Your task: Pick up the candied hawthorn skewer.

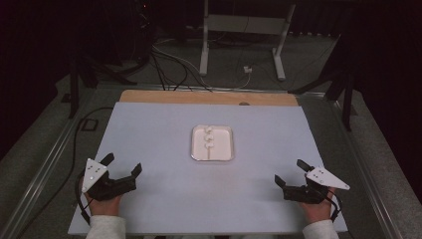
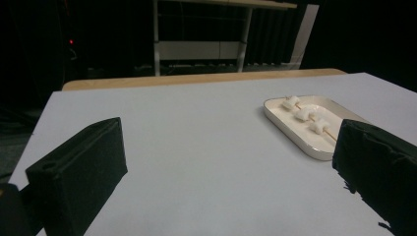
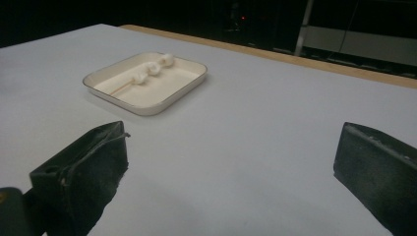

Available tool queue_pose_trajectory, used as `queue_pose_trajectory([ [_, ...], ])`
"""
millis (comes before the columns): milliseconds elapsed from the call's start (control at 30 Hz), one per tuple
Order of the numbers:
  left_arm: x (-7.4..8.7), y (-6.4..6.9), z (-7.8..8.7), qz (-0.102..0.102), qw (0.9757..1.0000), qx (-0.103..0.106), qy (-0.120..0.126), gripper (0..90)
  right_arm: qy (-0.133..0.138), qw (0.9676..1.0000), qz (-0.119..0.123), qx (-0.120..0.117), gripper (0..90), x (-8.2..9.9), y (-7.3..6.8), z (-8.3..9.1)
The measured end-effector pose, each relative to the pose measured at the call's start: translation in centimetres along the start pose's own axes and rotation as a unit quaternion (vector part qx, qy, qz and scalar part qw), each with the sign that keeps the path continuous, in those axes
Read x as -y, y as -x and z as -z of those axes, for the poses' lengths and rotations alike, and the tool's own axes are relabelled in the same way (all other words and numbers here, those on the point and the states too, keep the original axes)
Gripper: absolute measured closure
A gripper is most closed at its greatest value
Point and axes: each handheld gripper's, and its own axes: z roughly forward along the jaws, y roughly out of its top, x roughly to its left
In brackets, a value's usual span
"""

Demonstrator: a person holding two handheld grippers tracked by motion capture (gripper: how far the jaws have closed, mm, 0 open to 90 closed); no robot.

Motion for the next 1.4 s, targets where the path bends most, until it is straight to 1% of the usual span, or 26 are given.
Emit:
queue_pose_trajectory([
  [67,0.1,0.0,0.0,0.003,1.0000,0.001,0.000,0.7,-0.001,1.0000,-0.002,0.000,0.0,0.1,0.0,-0.1],
  [133,0.2,0.0,0.0,0.001,1.0000,0.000,0.005,0.7,-0.002,1.0000,0.002,0.003,0.0,0.1,0.0,-0.2],
  [167,0.0,0.1,-0.1,0.007,1.0000,0.001,0.003,0.7,-0.004,1.0000,0.002,0.005,0.0,0.1,0.0,-0.2],
  [233,-0.2,0.1,-0.1,0.010,0.9999,0.001,0.000,0.7,-0.005,1.0000,-0.001,0.005,0.0,0.0,0.0,-0.3],
  [267,-0.6,0.2,-0.2,0.020,0.9998,0.005,-0.008,0.8,-0.003,1.0000,-0.002,0.006,0.0,0.0,0.0,-0.2],
  [300,-0.9,0.3,-0.2,0.023,0.9997,0.010,-0.009,0.8,-0.003,1.0000,-0.002,0.006,0.0,0.0,0.0,-0.2],
  [367,-1.1,0.4,-0.3,0.023,0.9996,0.012,-0.011,0.8,-0.003,1.0000,-0.004,0.005,0.0,-0.1,-0.1,-0.2],
  [467,-1.8,0.7,-0.7,0.021,0.9994,0.019,-0.018,0.8,-0.002,1.0000,-0.005,0.007,0.0,-0.1,-0.2,-0.1],
  [533,-2.7,0.9,-1.4,0.024,0.9984,0.029,-0.042,0.8,-0.003,1.0000,-0.004,0.008,0.0,-0.1,-0.3,-0.1],
  [667,-3.5,1.0,-2.1,0.024,0.9976,0.031,-0.058,0.8,-0.005,0.9999,-0.002,0.010,0.0,-0.1,-0.3,-0.1],
  [800,-4.6,1.4,-2.9,0.012,0.9973,0.034,-0.063,0.8,-0.011,0.9999,-0.007,0.009,0.0,-0.1,-0.1,-0.2],
  [833,-5.1,1.6,-3.2,0.010,0.9973,0.038,-0.062,0.8,-0.012,0.9999,-0.008,0.009,0.0,-0.1,-0.1,-0.2],
  [900,-5.3,1.6,-3.3,0.009,0.9973,0.039,-0.062,0.8,-0.011,0.9998,-0.010,0.009,0.0,-0.1,-0.1,-0.2],
  [1000,-6.0,1.8,-4.0,0.010,0.9970,0.043,-0.063,0.8,-0.012,0.9999,-0.009,0.008,0.0,-0.1,-0.2,-0.2],
  [1033,-6.0,1.8,-4.0,0.010,0.9970,0.043,-0.063,0.8,-0.012,0.9999,-0.008,0.008,0.0,-0.1,-0.2,-0.3],
  [1100,-6.5,2.0,-4.7,0.010,0.9966,0.045,-0.068,0.8,-0.013,0.9998,-0.009,0.008,0.0,-0.1,-0.2,-0.3],
  [1167,-6.6,2.1,-4.9,0.010,0.9964,0.047,-0.069,0.8,-0.013,0.9998,-0.012,0.007,0.0,-0.1,-0.2,-0.3],
  [1233,-6.9,2.4,-5.6,0.004,0.9959,0.050,-0.075,0.8,-0.013,0.9998,-0.012,0.007,0.0,-0.1,-0.1,-0.3],
  [1267,-6.9,2.4,-5.6,0.004,0.9959,0.050,-0.075,0.8,-0.013,0.9998,-0.012,0.007,0.0,-0.1,-0.1,-0.3],
  [1400,-7.1,3.0,-6.9,-0.002,0.9950,0.056,-0.082,0.8,-0.011,0.9998,-0.013,0.007,0.0,-0.1,-0.1,-0.3],
])
